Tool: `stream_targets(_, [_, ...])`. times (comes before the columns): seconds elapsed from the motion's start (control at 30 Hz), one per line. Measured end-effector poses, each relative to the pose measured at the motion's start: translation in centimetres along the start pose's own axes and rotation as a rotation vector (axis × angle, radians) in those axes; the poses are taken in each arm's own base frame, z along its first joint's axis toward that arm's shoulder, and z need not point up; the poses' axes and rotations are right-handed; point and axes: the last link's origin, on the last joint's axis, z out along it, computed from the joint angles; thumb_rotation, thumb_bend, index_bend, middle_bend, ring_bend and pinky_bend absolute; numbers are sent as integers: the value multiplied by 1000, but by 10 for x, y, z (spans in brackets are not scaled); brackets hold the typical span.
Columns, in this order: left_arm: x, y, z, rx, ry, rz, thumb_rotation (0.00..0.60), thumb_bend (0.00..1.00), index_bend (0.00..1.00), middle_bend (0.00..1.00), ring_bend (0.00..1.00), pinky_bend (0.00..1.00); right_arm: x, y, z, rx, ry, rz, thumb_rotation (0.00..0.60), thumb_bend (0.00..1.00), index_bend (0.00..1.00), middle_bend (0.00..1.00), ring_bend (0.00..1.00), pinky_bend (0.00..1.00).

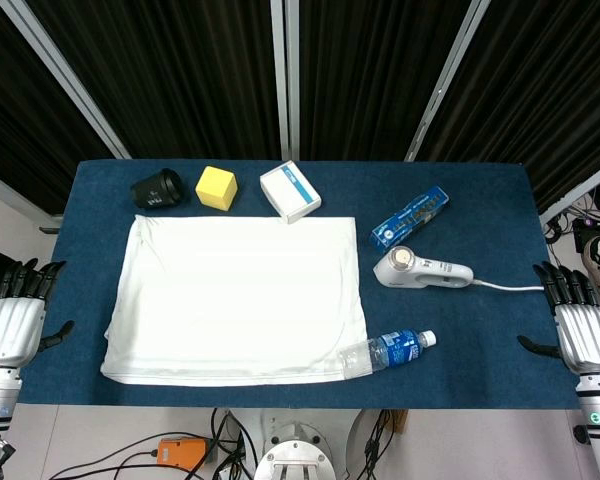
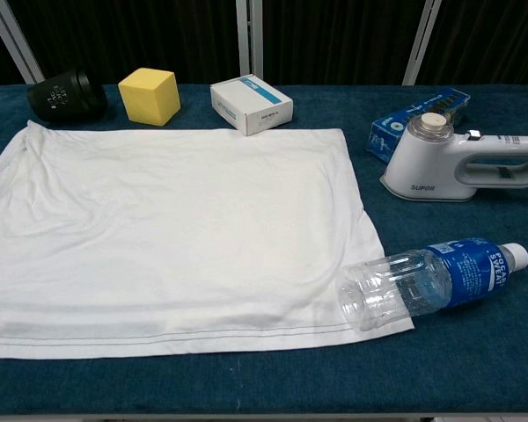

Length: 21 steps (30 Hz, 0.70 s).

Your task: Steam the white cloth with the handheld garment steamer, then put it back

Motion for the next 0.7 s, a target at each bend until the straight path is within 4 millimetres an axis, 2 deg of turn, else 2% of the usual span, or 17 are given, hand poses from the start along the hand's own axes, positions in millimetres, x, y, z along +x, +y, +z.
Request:
stream_targets(0.23, [1,3,3,-10,12,-3,600,147,86,132,26,0,2,-6,16,5,-11,16,600,107,43,103,29,122])
stream_targets(0.37, [3,6,4,-19,19,-3,600,147,86,132,26,0,2,-11,37,3,-40,23,600,107,83,117,58,152])
stream_targets(0.53, [2,9,3,-28,20,-7,600,147,86,132,26,0,0,-27,70,5,-105,57,600,107,191,180,119,206])
stream_targets(0.7, [2,10,4,-36,17,-5,600,147,86,132,26,0,-7,-45,96,-19,-172,97,600,107,293,241,170,214])
